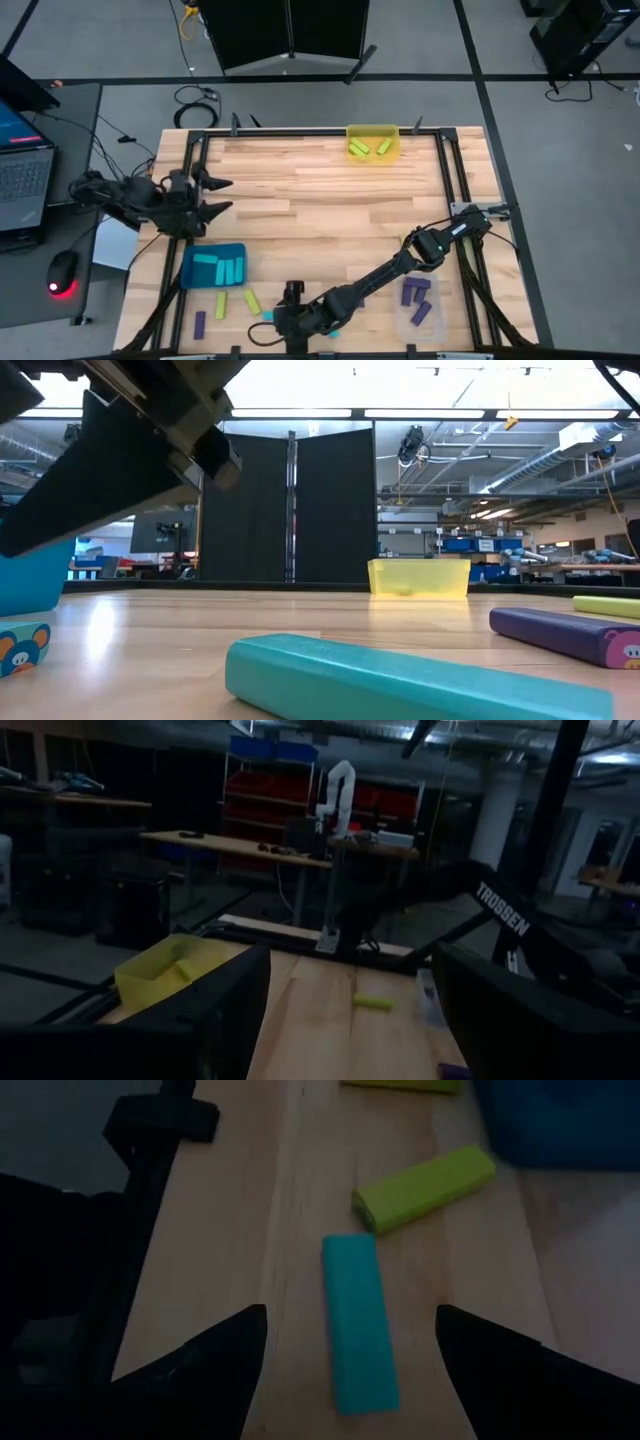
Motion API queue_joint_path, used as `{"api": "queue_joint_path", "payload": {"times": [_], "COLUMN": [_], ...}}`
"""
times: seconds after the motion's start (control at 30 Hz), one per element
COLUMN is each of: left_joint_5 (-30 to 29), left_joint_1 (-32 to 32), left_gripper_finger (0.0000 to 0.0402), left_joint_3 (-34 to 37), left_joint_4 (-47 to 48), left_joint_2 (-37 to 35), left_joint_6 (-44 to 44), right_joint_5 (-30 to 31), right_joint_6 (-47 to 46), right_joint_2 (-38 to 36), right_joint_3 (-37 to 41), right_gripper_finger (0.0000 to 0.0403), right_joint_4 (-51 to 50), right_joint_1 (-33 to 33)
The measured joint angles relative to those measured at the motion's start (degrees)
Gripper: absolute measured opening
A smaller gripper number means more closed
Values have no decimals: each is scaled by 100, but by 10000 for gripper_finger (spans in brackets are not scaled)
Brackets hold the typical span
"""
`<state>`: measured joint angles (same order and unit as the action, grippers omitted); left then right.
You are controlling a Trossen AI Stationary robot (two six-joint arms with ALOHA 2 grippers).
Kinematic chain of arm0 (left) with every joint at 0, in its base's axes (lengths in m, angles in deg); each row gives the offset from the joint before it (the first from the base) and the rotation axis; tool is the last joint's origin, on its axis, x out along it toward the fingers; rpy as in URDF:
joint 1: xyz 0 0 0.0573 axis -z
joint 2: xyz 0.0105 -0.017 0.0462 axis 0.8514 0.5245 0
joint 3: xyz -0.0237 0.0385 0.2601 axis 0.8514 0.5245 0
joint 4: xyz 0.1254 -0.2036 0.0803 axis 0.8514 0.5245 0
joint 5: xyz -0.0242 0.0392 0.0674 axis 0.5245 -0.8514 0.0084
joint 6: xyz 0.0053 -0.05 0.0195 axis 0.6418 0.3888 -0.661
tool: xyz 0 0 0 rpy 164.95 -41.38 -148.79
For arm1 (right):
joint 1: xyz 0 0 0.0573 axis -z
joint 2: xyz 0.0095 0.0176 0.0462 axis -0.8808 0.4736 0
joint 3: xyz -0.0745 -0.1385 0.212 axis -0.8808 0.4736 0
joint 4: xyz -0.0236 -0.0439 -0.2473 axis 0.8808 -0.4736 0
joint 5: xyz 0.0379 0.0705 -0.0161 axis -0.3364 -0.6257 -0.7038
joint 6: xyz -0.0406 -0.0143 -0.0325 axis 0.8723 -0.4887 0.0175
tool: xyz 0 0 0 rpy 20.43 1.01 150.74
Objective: Sort blocks
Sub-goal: Put the left blue block into the dark blue bin
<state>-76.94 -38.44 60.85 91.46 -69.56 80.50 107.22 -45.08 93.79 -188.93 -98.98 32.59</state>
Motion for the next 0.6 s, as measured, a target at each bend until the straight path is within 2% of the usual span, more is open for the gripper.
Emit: {"api": "queue_joint_path", "payload": {"times": [0.23, 0.6], "left_joint_5": [10, 11], "left_joint_1": [0, 0], "left_gripper_finger": [284, 284], "left_joint_3": [-2, -2], "left_joint_4": [160, 198], "left_joint_2": [-279, -282], "left_joint_6": [-87, -131], "right_joint_5": [85, -66], "right_joint_6": [71, 22], "right_joint_2": [-5, 63], "right_joint_3": [11, 11], "right_gripper_finger": [302, 302], "right_joint_4": [110, 187], "right_joint_1": [40, 90]}}
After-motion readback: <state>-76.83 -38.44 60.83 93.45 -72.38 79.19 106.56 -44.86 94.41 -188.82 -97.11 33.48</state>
